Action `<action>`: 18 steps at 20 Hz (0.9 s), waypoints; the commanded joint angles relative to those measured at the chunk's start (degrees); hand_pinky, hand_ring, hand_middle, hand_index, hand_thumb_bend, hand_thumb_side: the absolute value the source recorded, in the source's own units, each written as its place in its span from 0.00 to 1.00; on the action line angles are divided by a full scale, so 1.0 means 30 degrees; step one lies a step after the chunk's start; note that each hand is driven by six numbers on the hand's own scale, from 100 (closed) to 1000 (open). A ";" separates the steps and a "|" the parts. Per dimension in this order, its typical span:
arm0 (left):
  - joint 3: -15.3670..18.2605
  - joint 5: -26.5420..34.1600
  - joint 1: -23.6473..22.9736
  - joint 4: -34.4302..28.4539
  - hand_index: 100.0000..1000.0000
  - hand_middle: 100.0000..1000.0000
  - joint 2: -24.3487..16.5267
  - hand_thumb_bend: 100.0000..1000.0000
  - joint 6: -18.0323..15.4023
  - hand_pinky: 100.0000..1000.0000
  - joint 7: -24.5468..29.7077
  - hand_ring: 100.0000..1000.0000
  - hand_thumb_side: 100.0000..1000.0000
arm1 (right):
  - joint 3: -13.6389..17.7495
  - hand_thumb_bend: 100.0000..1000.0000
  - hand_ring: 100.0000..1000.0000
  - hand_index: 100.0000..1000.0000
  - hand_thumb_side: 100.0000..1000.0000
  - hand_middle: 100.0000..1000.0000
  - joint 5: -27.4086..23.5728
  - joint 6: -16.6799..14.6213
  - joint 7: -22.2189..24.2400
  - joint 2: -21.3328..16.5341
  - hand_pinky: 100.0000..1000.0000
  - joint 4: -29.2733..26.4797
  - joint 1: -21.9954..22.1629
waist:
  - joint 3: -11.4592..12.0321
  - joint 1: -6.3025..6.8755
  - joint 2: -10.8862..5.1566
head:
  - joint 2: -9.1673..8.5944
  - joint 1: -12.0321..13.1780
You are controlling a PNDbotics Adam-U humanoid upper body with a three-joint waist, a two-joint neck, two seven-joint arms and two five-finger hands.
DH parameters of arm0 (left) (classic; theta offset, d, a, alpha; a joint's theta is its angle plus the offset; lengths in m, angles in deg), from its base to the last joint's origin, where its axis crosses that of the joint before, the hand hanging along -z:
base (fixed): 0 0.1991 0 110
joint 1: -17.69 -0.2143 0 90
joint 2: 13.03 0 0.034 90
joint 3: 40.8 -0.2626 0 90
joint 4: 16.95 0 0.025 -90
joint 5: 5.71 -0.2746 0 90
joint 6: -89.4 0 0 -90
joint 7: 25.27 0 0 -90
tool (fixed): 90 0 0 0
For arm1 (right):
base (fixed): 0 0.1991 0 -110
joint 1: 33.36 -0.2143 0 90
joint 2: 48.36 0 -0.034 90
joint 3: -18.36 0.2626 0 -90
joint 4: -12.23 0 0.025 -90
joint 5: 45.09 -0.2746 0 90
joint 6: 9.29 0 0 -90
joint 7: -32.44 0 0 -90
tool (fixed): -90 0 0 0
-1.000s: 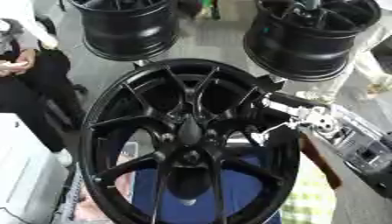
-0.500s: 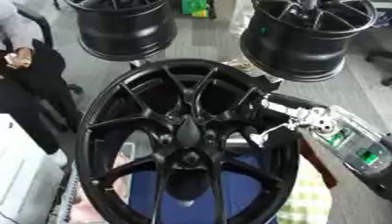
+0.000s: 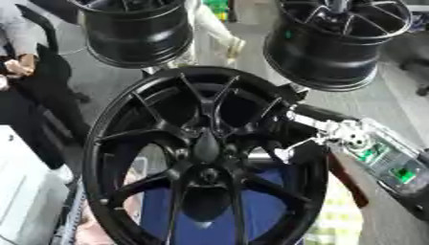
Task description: Pull the pin out of the wheel hub.
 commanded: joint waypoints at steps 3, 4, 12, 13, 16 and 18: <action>0.0306 -0.1271 0.0262 0.0278 1.00 0.90 -0.0544 0.38 -0.0207 0.93 -0.1313 0.97 0.39 | 0.0141 0.00 0.66 0.68 0.10 0.57 -0.0121 0.0028 0.0019 -0.0321 0.78 -0.0284 -0.0282 | -0.0022 0.0062 -0.0151 | -0.0109 0.0101; 0.0258 -0.1425 0.0270 0.0346 1.00 0.90 -0.0509 0.38 -0.0208 0.93 -0.1546 0.96 0.39 | 0.0150 0.00 0.66 0.68 0.10 0.57 -0.0122 0.0027 0.0017 -0.0329 0.78 -0.0290 -0.0287 | -0.0030 0.0051 -0.0149 | -0.0100 0.0111; 0.0177 -0.1607 0.0331 0.0251 0.98 0.88 -0.0422 0.35 -0.0080 0.91 -0.2748 0.95 0.37 | 0.0172 0.00 0.66 0.68 0.10 0.57 -0.0126 0.0035 0.0019 -0.0335 0.78 -0.0322 -0.0328 | 0.0007 0.0056 -0.0166 | -0.0056 0.0284; 0.0199 -0.1590 0.0321 0.0225 0.97 0.87 -0.0416 0.34 -0.0043 0.90 -0.2875 0.94 0.36 | 0.0176 0.00 0.66 0.68 0.10 0.57 -0.0125 0.0037 0.0017 -0.0336 0.78 -0.0327 -0.0333 | 0.0003 0.0057 -0.0175 | -0.0054 0.0290; 0.0277 -0.1446 0.0306 0.0117 0.96 0.85 -0.0372 0.31 0.0089 0.89 -0.3347 0.93 0.36 | 0.0192 0.00 0.66 0.68 0.10 0.57 -0.0117 0.0048 0.0009 -0.0370 0.78 -0.0327 -0.0317 | -0.0003 0.0055 -0.0199 | -0.0073 0.0240; 0.0332 -0.1276 0.0291 0.0070 0.93 0.82 -0.0347 0.28 0.0200 0.87 -0.3730 0.91 0.34 | 0.0195 0.00 0.66 0.68 0.10 0.57 -0.0114 0.0054 0.0005 -0.0388 0.78 -0.0315 -0.0310 | -0.0009 0.0055 -0.0205 | -0.0098 0.0246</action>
